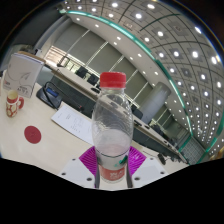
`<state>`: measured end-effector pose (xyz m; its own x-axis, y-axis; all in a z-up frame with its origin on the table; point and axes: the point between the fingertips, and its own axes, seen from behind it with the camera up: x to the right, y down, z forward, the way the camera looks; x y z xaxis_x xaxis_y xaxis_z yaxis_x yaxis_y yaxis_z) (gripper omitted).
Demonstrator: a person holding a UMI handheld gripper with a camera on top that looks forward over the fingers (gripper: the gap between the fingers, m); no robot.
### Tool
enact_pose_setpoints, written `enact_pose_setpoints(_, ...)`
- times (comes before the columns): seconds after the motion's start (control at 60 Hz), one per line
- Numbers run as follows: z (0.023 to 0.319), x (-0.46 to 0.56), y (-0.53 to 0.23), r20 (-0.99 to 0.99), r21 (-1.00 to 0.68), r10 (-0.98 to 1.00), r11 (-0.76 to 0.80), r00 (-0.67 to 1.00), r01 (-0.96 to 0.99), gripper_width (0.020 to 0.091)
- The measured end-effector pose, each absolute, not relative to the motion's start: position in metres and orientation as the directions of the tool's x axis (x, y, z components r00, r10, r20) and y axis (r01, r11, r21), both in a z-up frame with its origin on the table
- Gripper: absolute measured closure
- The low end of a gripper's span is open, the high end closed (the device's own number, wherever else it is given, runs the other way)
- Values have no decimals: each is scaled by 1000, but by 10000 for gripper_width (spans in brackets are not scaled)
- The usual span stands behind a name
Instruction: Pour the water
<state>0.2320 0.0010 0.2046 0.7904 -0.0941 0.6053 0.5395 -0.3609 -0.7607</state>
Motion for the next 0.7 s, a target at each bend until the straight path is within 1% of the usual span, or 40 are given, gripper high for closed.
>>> enact_pose_setpoints(0.1, 240, 175, 23, 790, -594, -82, -348, 607, 725, 739)
enact_pose_setpoints(0.183, 254, 126, 39, 900, -422, -48, -342, 433, 839, 741)
enact_pose_setpoints(0.267, 257, 74, 56, 969, -237, -8, -315, 247, 919, 738)
enact_pose_setpoints(0.4, 242, -7, 78, 997, 74, 42, -202, -67, 977, 740)
enact_pose_setpoints(0.533, 218, -52, 98, 940, 339, 74, -138, -332, 930, 740)
enact_pose_setpoints(0.617, 205, -67, 109, 889, 458, 78, -125, -451, 880, 739)
enact_pose_setpoints(0.7, 197, -72, 115, 859, 511, 85, -125, -504, 850, 739)
